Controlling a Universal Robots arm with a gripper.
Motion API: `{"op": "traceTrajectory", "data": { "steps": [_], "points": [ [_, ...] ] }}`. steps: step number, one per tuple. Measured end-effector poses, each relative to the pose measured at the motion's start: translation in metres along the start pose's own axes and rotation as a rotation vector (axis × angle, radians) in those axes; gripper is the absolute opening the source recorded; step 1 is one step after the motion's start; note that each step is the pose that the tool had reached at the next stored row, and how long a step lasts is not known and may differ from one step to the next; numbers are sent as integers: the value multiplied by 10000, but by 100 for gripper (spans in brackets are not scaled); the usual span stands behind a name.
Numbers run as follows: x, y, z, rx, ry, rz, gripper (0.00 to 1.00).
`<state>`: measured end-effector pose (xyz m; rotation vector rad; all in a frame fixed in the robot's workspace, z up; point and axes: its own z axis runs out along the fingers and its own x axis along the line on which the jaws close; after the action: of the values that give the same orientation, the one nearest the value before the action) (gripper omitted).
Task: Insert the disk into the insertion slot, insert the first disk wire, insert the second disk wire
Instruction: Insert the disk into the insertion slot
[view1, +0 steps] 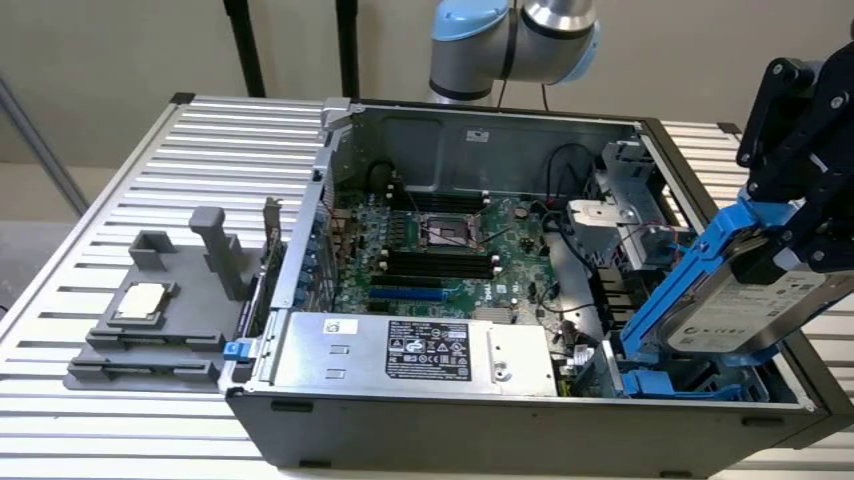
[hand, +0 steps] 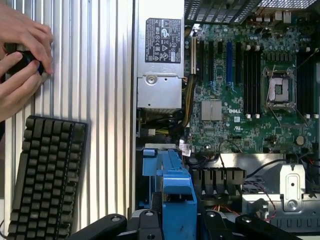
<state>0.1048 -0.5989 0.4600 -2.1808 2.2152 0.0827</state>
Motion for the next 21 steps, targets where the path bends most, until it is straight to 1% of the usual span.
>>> {"op": "traceTrajectory", "data": {
  "steps": [4,13,18,21],
  "points": [
    [-11,2,21,1,67,2,32],
    [-59,-11,71,3,172,3,32],
    [-61,-30,92,4,192,5,32],
    [-61,-32,109,3,192,3,32]
  ]
}}
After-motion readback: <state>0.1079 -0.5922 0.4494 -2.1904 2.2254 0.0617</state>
